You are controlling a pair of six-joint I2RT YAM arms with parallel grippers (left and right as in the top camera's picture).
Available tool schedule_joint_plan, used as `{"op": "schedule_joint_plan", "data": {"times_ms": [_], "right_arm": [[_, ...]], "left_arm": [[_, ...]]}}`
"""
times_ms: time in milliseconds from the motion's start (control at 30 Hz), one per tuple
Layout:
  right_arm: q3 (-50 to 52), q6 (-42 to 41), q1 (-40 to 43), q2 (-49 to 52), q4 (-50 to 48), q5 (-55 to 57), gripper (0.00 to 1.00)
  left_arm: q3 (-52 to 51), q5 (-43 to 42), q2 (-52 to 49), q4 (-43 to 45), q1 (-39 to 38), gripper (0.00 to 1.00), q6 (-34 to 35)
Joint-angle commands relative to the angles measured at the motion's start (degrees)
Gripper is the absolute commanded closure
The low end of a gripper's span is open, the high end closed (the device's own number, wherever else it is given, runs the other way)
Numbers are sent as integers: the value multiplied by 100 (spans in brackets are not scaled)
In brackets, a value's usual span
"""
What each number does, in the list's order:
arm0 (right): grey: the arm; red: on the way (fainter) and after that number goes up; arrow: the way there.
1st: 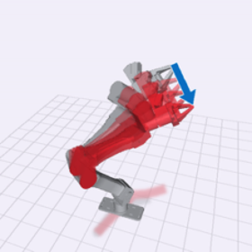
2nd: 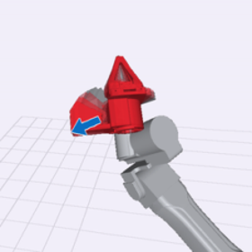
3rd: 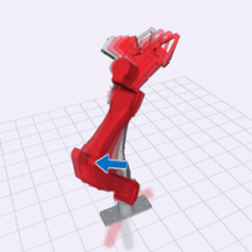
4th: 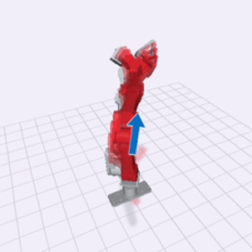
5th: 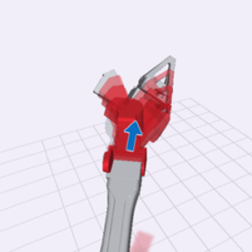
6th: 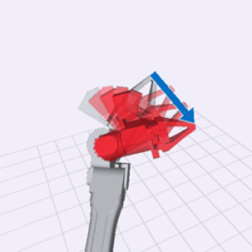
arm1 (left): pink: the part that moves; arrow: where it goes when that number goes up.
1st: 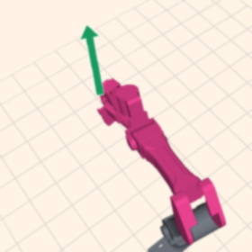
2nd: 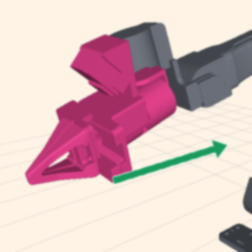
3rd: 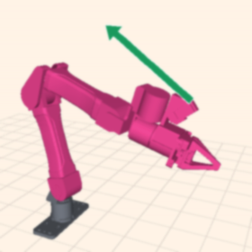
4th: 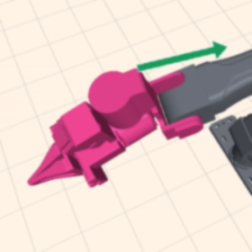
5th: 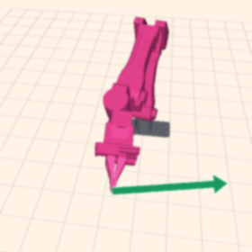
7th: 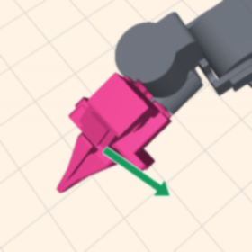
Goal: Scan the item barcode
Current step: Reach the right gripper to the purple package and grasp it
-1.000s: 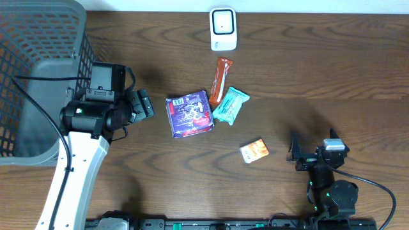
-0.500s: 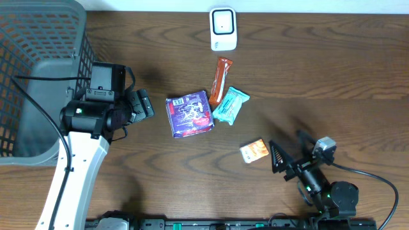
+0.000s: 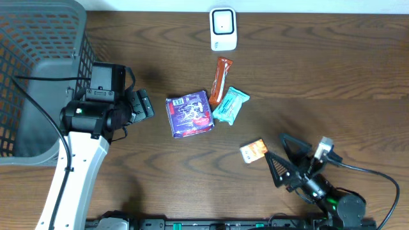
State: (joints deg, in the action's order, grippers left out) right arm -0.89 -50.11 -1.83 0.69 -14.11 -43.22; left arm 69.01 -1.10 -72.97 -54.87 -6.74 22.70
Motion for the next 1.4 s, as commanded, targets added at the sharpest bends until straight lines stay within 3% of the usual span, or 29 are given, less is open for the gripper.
{"op": "schedule_joint_plan", "data": {"times_ms": [0, 100, 333, 633, 833, 1067, 1167, 1200, 1267, 1367], "right_arm": [[-415, -249, 9, -20, 168, -232, 1], [-942, 109, 9, 24, 1185, -131, 1], [-2575, 1895, 7, 741, 4444, 916, 1], [-4275, 2874, -114, 3187, 5971, 629, 1], [-4881, 3571, -826, 5047, 6406, 39, 1], [-5471, 3517, -2065, 6841, 6214, 42, 1], [-5764, 2640, -2177, 7278, 5683, -352, 1], [-5790, 2398, -2175, 7396, 5075, -828, 1], [-5790, 2334, -2175, 7499, 4365, -1292, 1], [-5790, 2334, -2175, 7558, 3589, -1049, 1]], "left_arm": [[-33, 72, 26, -7, 31, 11, 9], [-33, 72, 26, -9, 31, 11, 9], [-33, 72, 26, -9, 31, 11, 9], [-33, 70, 26, -9, 31, 11, 9], [-33, 72, 26, -9, 31, 11, 9], [-33, 72, 26, -9, 31, 11, 9], [-33, 70, 26, -9, 31, 11, 9], [-33, 70, 26, -7, 31, 11, 9], [-33, 70, 26, -9, 31, 11, 9], [-33, 72, 26, -9, 31, 11, 9]]}}
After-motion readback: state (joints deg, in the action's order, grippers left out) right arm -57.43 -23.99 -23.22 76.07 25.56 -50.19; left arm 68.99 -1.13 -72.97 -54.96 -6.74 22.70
